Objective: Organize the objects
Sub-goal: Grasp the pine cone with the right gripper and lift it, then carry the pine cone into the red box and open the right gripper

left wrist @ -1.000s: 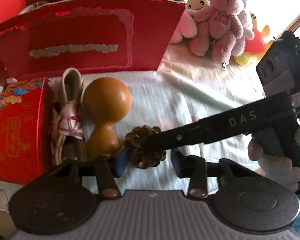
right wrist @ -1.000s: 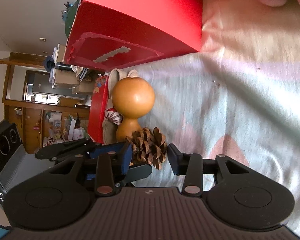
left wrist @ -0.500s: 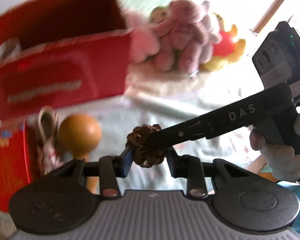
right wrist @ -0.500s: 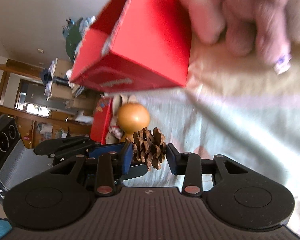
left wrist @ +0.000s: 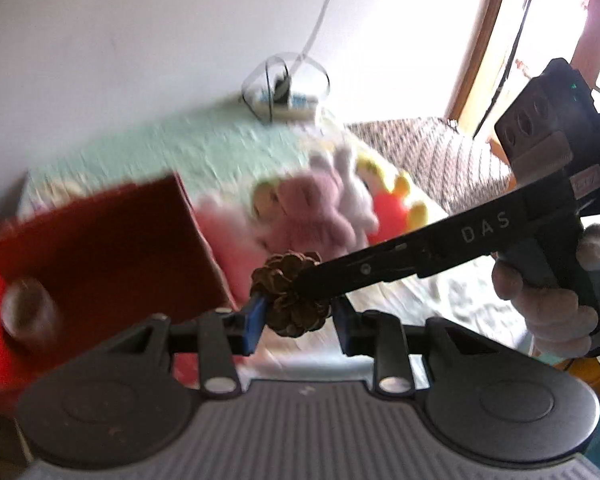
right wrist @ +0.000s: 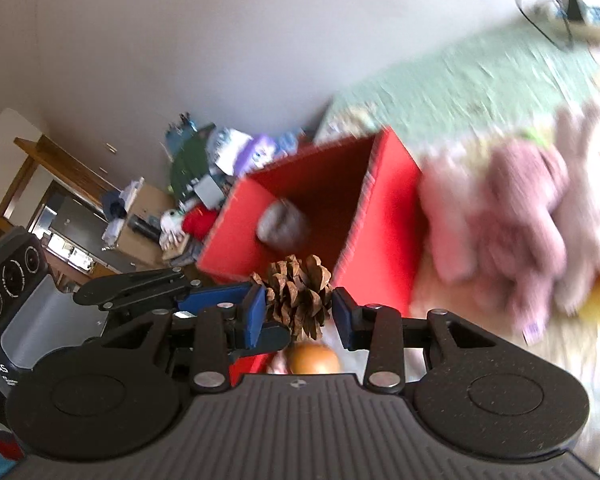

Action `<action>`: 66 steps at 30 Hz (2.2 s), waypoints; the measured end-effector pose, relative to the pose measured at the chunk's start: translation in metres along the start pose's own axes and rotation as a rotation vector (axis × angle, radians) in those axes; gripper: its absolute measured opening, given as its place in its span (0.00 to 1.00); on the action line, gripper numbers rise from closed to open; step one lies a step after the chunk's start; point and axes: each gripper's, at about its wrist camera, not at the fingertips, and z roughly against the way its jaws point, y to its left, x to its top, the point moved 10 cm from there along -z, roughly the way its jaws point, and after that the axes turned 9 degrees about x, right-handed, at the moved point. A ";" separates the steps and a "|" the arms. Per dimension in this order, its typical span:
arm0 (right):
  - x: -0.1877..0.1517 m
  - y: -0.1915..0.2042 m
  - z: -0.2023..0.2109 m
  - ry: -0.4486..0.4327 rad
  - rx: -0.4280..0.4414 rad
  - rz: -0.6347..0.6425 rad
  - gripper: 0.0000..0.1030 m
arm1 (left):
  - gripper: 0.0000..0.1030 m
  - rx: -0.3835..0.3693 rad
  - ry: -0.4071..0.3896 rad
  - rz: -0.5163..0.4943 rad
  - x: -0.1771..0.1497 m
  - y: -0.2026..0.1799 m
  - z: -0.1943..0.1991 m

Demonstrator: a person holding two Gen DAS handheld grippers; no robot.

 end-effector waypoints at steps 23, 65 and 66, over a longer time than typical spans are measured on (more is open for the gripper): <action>0.022 -0.008 -0.187 0.192 -0.089 -0.214 0.38 | 0.30 0.101 0.135 0.094 -0.025 0.185 -0.056; 0.006 -0.033 -0.256 0.323 -0.093 -0.410 0.38 | 0.36 0.222 0.277 0.161 -0.062 0.249 -0.070; 0.008 -0.036 -0.253 0.310 -0.116 -0.397 0.38 | 0.36 0.226 0.280 0.161 -0.062 0.249 -0.071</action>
